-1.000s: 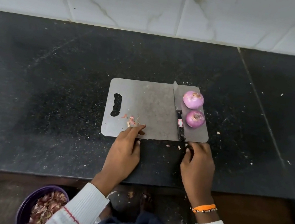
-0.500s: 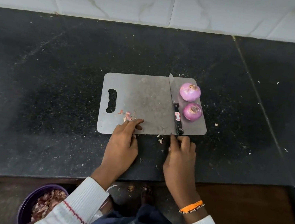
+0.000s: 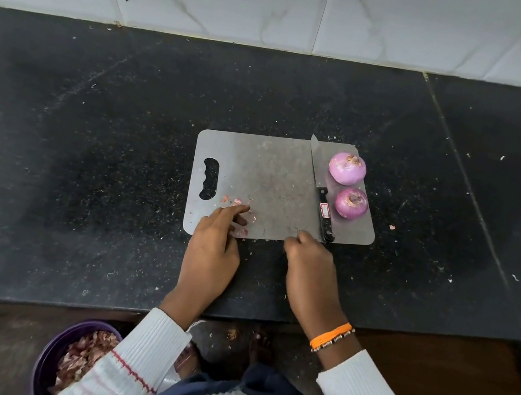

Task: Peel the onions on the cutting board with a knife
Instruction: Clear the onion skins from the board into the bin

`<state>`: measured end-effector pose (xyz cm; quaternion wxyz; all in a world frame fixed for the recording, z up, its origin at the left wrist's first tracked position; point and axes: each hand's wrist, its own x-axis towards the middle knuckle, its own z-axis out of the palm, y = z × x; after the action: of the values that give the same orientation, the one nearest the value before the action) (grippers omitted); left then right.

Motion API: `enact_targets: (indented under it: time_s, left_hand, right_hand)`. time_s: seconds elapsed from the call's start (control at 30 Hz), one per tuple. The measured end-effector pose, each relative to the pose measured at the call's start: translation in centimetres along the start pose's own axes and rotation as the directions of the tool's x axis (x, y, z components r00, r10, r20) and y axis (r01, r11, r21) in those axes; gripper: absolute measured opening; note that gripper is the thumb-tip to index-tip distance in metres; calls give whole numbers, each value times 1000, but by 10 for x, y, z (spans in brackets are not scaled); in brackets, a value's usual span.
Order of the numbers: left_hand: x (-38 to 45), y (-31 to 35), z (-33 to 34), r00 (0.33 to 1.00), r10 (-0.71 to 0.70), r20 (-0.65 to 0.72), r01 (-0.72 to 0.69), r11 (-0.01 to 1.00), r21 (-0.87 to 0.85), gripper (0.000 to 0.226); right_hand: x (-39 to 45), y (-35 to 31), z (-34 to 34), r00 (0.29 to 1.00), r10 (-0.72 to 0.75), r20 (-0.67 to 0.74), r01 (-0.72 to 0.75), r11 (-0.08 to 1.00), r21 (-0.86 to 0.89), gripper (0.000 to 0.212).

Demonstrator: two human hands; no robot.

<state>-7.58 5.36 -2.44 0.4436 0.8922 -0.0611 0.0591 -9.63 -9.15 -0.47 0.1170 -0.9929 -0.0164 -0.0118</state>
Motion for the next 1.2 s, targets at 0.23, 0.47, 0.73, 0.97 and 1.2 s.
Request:
enact_targets:
  time_s: [0.23,0.47,0.73,0.97,1.2]
  left_hand:
    - [-4,-5,-11,989,-109,-103,107,994,-16,51]
    - [-4,-13,-14,979,-143,-148,148,989,23,51]
    - [-10,-21,-16,973,-166,-162,180,981,72,52]
    - [-9,-27,-12,979,-158,-131,174,978,114,53]
    - [-11,-21,-16,975,-84,-207,143,945,292,53]
  right_hand:
    - [18,5,-9,995,47,91,-53,996,72,9]
    - [65,-32,-12,993,-24,116,-24,918,395,26]
    - [46,-7,-10,992,-114,57,87,934,347,23]
    - [57,-26,10,952,-249,179,170,914,368,29]
    - [35,-21,15,926,-373,52,362,920,152,51]
